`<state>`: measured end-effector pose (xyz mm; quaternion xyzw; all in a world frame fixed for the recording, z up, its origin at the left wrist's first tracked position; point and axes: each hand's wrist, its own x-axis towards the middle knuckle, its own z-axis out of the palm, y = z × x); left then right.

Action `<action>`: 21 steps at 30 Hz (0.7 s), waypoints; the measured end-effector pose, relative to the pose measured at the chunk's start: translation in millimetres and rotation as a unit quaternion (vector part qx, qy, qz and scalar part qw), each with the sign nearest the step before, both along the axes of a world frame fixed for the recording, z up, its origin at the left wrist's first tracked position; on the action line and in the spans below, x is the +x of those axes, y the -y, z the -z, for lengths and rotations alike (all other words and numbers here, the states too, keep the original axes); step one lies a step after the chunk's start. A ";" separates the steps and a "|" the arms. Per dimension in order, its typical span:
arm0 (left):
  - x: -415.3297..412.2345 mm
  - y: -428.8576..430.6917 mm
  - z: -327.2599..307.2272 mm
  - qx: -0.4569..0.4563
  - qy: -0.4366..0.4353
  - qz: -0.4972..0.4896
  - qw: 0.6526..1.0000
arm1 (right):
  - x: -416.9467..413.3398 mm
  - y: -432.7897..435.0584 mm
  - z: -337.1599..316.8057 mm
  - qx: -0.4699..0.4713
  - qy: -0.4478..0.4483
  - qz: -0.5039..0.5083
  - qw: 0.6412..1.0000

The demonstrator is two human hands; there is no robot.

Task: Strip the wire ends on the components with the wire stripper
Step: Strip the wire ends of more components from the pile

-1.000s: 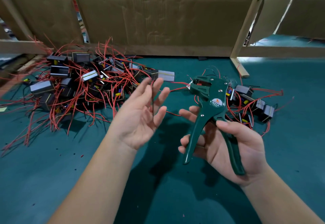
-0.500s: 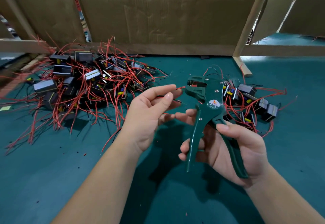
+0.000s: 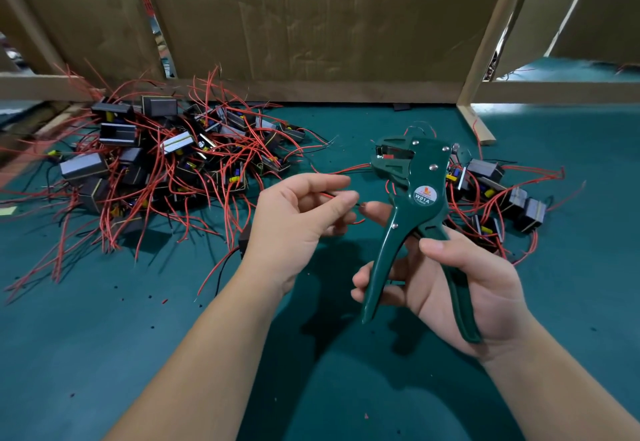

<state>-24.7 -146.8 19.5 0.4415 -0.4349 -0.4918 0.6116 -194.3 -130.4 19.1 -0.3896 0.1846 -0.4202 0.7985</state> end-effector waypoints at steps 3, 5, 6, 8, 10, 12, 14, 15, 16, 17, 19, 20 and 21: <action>1.5 -0.6 0.5 0.034 0.037 0.009 0.999 | 1.8 0.0 1.9 0.002 -0.015 0.010 1.000; 5.2 -0.5 -1.6 0.081 0.079 0.022 0.993 | 2.7 0.7 2.9 0.006 -0.030 0.025 0.999; 7.7 0.1 -2.7 0.105 0.117 0.017 0.987 | 3.0 1.0 3.4 0.009 -0.038 0.035 0.999; 14.8 3.4 -2.5 0.111 0.172 -0.046 0.978 | 3.4 1.4 3.7 0.017 -0.045 0.050 0.998; 21.6 5.0 -5.0 0.050 0.178 -0.140 0.973 | 3.8 1.6 3.4 0.021 -0.044 0.058 0.997; 24.8 3.0 -7.6 -0.062 0.243 -0.186 0.950 | 3.7 1.6 3.9 0.019 -0.046 0.059 0.997; 22.5 0.1 -6.6 -0.126 0.371 -0.139 0.909 | 3.3 1.4 4.4 0.017 -0.051 0.052 0.997; 21.1 -0.6 -3.7 -0.123 0.421 -0.088 0.895 | 3.0 1.2 4.5 0.017 -0.051 0.048 0.997; 20.0 -0.5 -0.7 -0.104 0.454 -0.032 0.885 | 2.7 1.3 4.8 0.016 -0.050 0.045 0.998; 19.7 0.4 2.2 -0.086 0.471 0.013 0.878 | 2.3 1.6 4.9 0.015 -0.050 0.043 0.998; 20.3 2.6 4.9 -0.073 0.467 0.059 0.879 | 1.9 2.0 4.7 0.017 -0.048 0.043 0.998; 21.2 3.2 6.3 -0.076 0.459 0.063 0.883 | 1.9 2.0 4.5 0.018 -0.047 0.043 0.998; 22.1 3.8 7.7 -0.076 0.449 0.065 0.888 | 2.0 2.0 4.3 0.020 -0.045 0.044 0.998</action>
